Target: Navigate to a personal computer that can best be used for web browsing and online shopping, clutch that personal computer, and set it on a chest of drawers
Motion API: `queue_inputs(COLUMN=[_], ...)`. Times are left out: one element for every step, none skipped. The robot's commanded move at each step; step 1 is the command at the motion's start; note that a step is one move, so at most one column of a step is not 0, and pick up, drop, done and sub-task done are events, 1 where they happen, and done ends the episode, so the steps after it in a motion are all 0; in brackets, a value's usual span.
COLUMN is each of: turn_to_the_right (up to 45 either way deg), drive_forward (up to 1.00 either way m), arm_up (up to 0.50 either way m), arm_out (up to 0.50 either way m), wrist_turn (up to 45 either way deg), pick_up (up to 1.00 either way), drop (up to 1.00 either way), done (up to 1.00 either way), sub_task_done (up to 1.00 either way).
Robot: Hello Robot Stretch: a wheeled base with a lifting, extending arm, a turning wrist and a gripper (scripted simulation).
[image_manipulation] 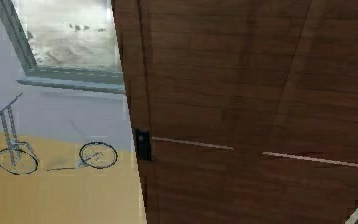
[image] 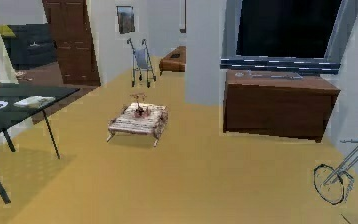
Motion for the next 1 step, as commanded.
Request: queue_inputs(turn_to_the_right=[0.0], drive_forward=[1.00], arm_up=[0.00], arm_out=[0.00], wrist_turn=[0.0], pick_up=[0.00], drop=[0.00], done=[0.00], sub_task_done=[0.00])
